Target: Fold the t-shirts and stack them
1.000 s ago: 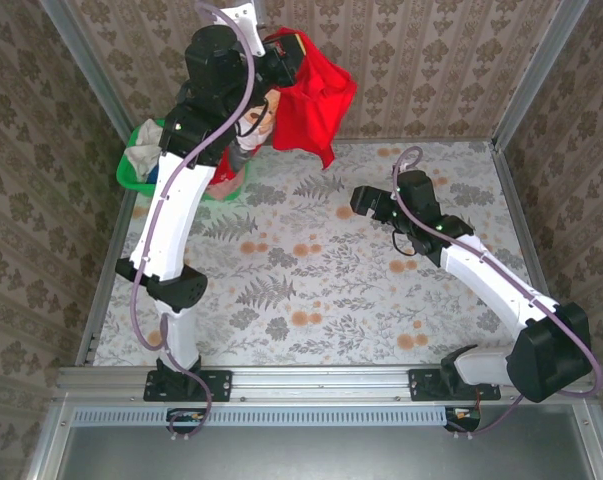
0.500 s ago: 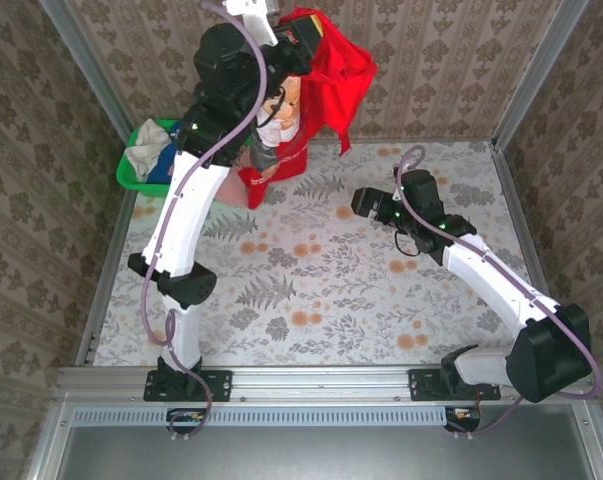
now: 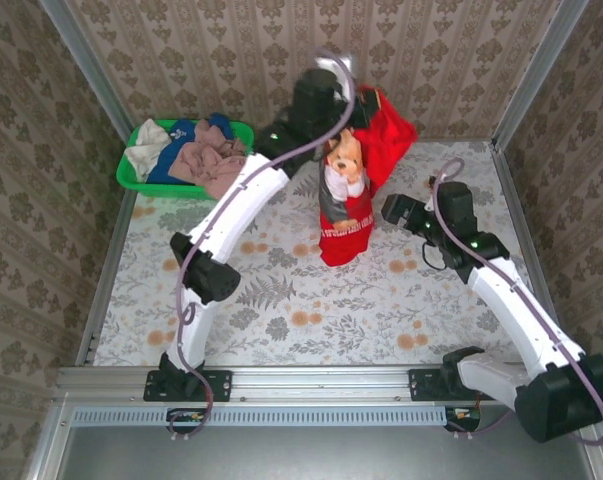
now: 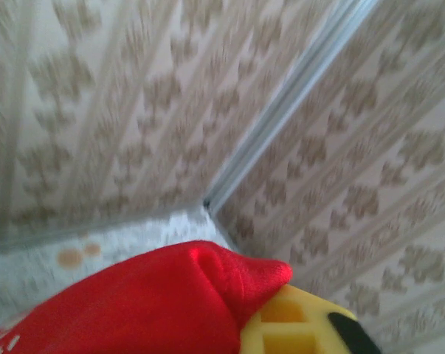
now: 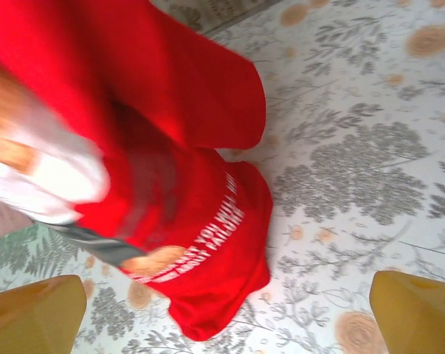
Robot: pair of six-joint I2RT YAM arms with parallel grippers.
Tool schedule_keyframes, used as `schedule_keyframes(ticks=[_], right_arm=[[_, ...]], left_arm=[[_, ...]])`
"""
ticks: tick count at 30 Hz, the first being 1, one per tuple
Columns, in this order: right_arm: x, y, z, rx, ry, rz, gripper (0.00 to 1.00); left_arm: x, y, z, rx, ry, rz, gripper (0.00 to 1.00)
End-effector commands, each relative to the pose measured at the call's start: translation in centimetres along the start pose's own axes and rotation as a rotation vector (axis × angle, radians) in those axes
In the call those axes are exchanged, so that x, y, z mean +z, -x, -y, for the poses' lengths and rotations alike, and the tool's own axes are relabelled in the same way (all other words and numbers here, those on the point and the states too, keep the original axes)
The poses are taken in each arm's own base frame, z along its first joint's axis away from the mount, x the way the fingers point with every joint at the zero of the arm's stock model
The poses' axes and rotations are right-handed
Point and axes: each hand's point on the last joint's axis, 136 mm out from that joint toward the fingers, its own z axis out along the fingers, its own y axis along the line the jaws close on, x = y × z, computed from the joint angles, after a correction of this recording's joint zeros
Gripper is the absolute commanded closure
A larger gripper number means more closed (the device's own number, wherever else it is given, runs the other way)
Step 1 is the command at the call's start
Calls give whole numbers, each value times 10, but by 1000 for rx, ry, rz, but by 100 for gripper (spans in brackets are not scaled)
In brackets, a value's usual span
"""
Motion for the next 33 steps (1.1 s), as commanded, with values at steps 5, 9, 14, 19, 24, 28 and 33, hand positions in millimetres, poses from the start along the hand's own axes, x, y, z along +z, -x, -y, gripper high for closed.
schedule_keyframes(ticks=[5, 9, 14, 19, 24, 28, 33], right_arm=[[-24, -11, 30, -33, -86, 6, 0], [-8, -23, 26, -39, -53, -55, 0], [16, -22, 15, 10, 0, -84, 0], [32, -17, 5, 16, 31, -101, 0], [39, -14, 3, 21, 37, -100, 0], [42, -14, 1, 39, 44, -99, 0], [47, -12, -4, 41, 60, -107, 0]], left_arm=[[32, -92, -8, -2, 4, -256, 0], [10, -87, -28, 76, 115, -247, 0], [-32, -90, -109, 0, 345, -188, 0], [-81, -112, -206, -122, 672, -157, 0], [-105, -136, -270, -330, 813, -25, 0], [-114, -152, -312, -480, 898, 45, 0], [-96, -161, -341, -574, 907, 114, 0]])
